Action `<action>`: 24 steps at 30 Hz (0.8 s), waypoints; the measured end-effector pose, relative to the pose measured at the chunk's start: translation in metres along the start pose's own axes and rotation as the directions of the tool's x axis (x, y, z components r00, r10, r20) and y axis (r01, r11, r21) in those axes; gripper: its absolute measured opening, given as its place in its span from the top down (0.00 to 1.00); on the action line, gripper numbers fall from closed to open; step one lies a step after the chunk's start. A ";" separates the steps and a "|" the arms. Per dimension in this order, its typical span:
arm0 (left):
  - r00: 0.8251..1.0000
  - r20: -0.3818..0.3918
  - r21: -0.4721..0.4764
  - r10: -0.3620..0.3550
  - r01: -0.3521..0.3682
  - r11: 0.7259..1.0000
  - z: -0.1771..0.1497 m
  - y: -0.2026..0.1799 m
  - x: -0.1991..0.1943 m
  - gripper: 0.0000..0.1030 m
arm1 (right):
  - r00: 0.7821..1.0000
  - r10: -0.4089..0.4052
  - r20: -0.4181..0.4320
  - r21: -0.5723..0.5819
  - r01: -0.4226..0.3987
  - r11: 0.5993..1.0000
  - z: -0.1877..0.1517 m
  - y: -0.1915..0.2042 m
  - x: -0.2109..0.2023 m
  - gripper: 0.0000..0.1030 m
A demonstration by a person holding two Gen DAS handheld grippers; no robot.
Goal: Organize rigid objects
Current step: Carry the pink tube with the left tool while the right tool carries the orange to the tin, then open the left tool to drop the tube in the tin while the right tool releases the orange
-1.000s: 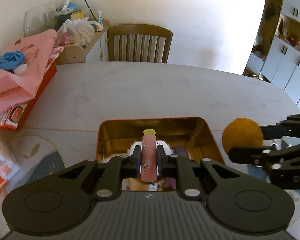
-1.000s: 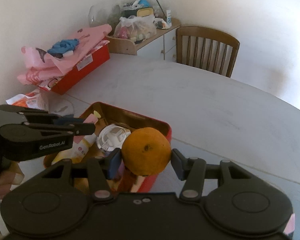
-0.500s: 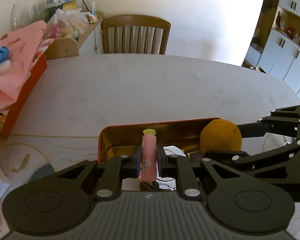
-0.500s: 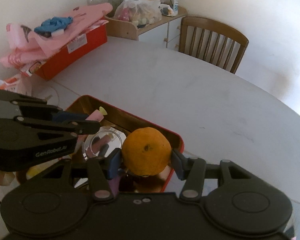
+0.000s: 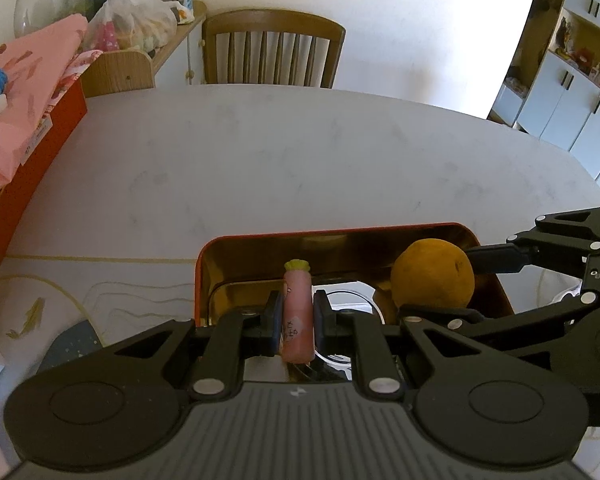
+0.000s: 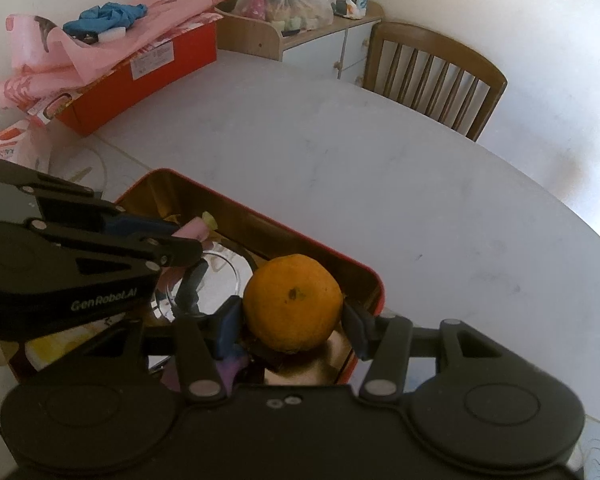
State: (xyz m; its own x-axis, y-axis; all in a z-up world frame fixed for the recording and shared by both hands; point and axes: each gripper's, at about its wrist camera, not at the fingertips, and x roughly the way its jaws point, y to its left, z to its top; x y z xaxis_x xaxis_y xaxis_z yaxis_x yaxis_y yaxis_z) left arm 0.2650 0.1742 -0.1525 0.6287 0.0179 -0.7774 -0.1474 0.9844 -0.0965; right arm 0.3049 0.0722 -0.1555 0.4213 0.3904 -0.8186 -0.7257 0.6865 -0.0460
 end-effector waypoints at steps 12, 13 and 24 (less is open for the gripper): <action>1.000 0.005 0.031 0.012 -0.012 0.999 -0.002 -0.005 0.001 0.85 | 0.999 0.024 0.046 0.053 -0.027 0.998 -0.005 -0.010 -0.025 0.47; 1.000 0.003 0.032 0.011 -0.011 0.999 -0.002 -0.006 0.000 0.85 | 0.998 0.029 0.051 0.063 -0.033 0.997 -0.006 -0.011 -0.029 0.46; 1.000 0.015 0.035 0.014 -0.014 0.999 -0.006 -0.011 -0.019 0.84 | 0.990 0.070 0.124 0.151 -0.088 0.985 -0.022 -0.025 -0.070 0.40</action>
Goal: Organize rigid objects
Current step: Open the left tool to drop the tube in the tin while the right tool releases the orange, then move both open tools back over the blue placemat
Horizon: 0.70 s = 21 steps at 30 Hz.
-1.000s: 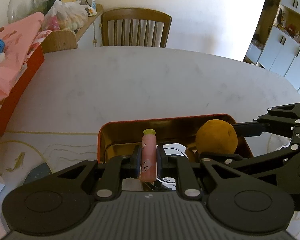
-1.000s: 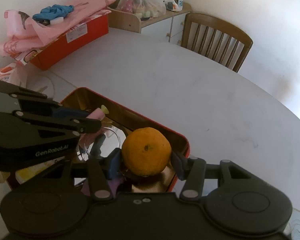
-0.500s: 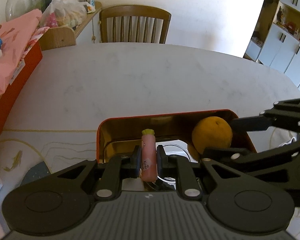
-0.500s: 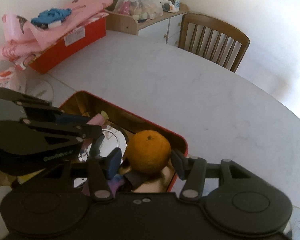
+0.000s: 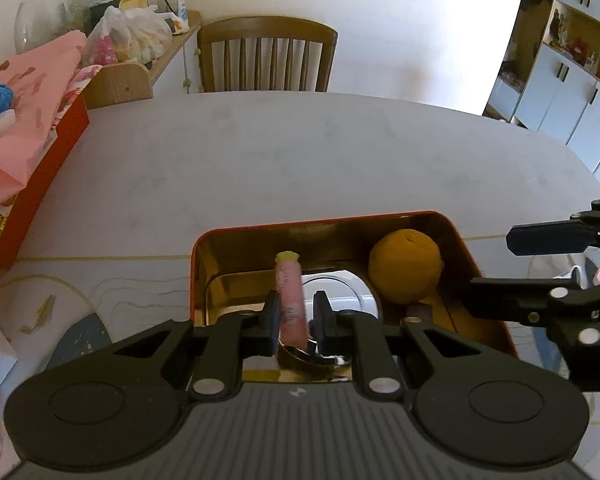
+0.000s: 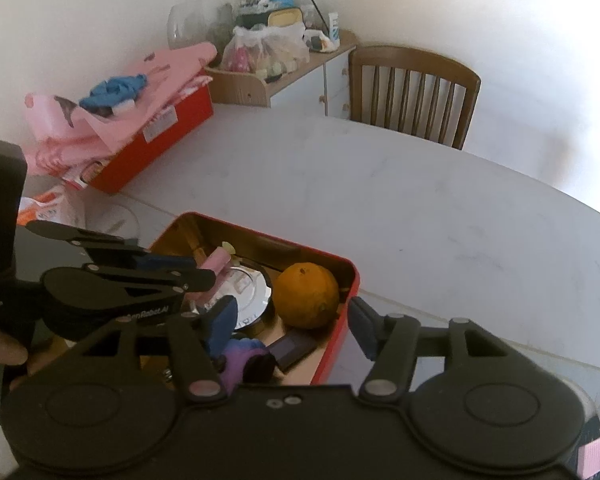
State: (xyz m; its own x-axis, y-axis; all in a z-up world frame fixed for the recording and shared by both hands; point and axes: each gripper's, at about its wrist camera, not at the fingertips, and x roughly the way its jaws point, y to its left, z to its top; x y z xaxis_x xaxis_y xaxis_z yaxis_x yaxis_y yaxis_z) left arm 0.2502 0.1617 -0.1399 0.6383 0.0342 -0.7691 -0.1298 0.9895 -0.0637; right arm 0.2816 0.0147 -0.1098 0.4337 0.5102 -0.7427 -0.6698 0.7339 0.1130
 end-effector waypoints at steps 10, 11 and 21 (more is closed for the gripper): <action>0.998 0.060 0.008 -0.014 0.014 1.000 -0.004 -0.017 -0.041 0.77 | 0.998 0.030 0.052 0.041 -0.033 0.999 -0.013 -0.007 -0.039 0.38; 0.997 0.069 0.009 -0.013 0.013 1.000 -0.004 -0.019 -0.046 0.74 | 0.998 0.034 0.057 0.043 -0.036 0.998 -0.015 -0.008 -0.043 0.38; 0.992 0.127 0.041 -0.016 0.011 0.999 -0.009 -0.060 -0.081 0.41 | 0.994 0.047 0.098 0.062 -0.053 0.997 -0.039 -0.024 -0.083 0.31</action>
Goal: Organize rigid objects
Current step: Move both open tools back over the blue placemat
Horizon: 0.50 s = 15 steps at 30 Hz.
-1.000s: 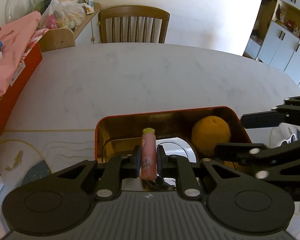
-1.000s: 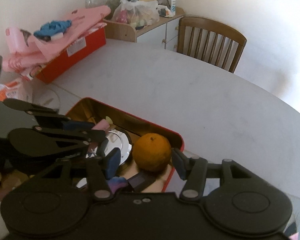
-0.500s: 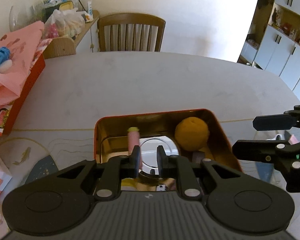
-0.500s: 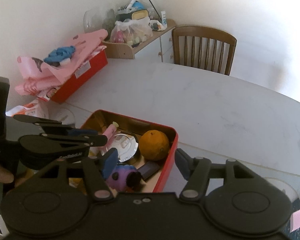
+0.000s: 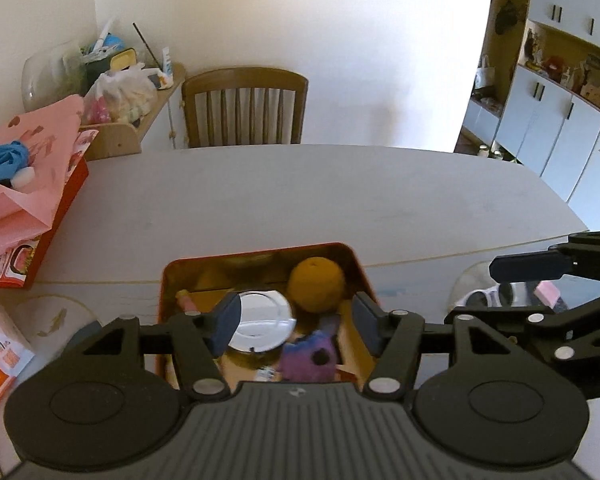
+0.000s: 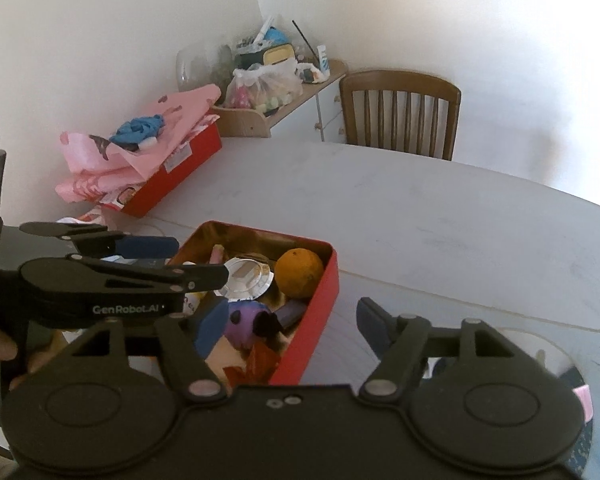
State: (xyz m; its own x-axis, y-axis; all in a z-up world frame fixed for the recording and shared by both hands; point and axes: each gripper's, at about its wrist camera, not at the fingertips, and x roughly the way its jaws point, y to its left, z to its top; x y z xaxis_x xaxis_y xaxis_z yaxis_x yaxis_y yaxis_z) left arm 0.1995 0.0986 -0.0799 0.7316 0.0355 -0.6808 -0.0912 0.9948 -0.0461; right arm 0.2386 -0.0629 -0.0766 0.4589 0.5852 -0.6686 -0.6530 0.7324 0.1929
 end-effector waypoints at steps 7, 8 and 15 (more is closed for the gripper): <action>1.000 0.003 -0.001 -0.016 0.016 1.000 -0.006 -0.027 -0.011 0.37 | 0.999 -0.012 0.030 0.012 0.011 1.000 -0.019 -0.025 -0.038 0.21; 1.000 0.003 -0.001 -0.022 0.022 1.000 -0.007 -0.032 -0.012 0.37 | 0.999 -0.016 0.032 0.017 0.015 1.000 -0.022 -0.030 -0.043 0.20; 0.999 -0.004 0.004 -0.041 0.041 0.999 -0.015 -0.065 -0.013 0.31 | 0.997 -0.066 0.047 0.060 0.063 0.996 -0.047 -0.070 -0.076 0.11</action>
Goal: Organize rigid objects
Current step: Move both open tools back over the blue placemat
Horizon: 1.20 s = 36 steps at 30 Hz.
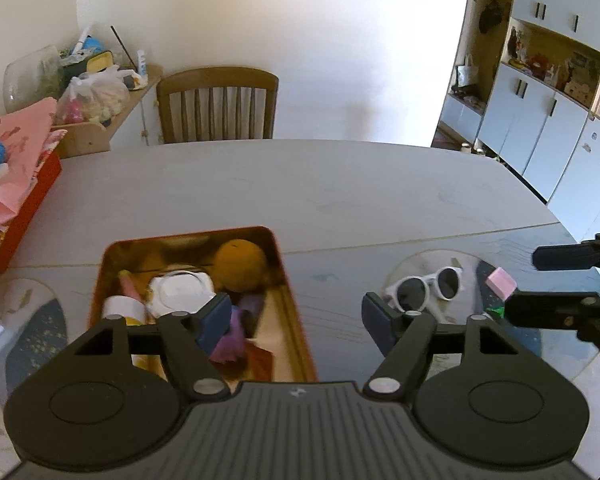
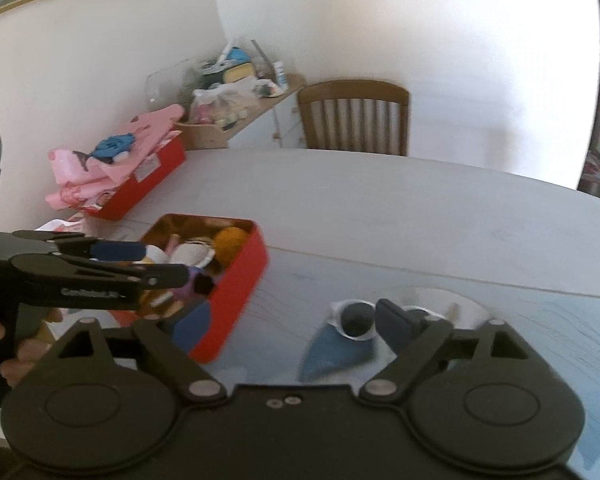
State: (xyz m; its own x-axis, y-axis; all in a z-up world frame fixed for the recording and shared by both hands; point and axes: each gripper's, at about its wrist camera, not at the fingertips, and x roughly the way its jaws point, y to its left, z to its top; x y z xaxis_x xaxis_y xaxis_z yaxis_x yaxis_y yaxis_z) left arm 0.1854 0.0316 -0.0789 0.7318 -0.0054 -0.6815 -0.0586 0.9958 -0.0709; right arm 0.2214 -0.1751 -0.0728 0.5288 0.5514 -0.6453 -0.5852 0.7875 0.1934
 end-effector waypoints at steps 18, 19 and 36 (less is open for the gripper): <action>0.999 -0.013 0.021 -0.040 0.040 0.999 -0.010 -0.086 0.036 0.19 | 0.991 -0.133 -0.026 0.068 0.134 0.989 -0.046 -0.108 -0.027 0.00; 0.999 -0.019 0.028 -0.039 0.039 0.999 -0.010 -0.089 0.041 0.19 | 0.989 -0.142 -0.033 0.072 0.144 0.987 -0.047 -0.113 -0.026 0.00; 0.992 -0.118 0.087 0.053 -0.043 0.995 -0.012 -0.130 0.131 0.19 | 0.970 -0.175 -0.167 0.034 0.183 0.983 -0.049 -0.162 0.043 0.08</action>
State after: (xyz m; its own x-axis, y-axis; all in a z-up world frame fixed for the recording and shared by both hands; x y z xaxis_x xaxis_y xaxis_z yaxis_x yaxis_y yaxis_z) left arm 0.2810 -0.0992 -0.1674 0.6423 0.0364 -0.7656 -0.0306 0.9993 0.0218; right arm 0.3087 -0.2923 -0.1684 0.5131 0.3514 -0.7831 -0.4571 0.8841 0.0973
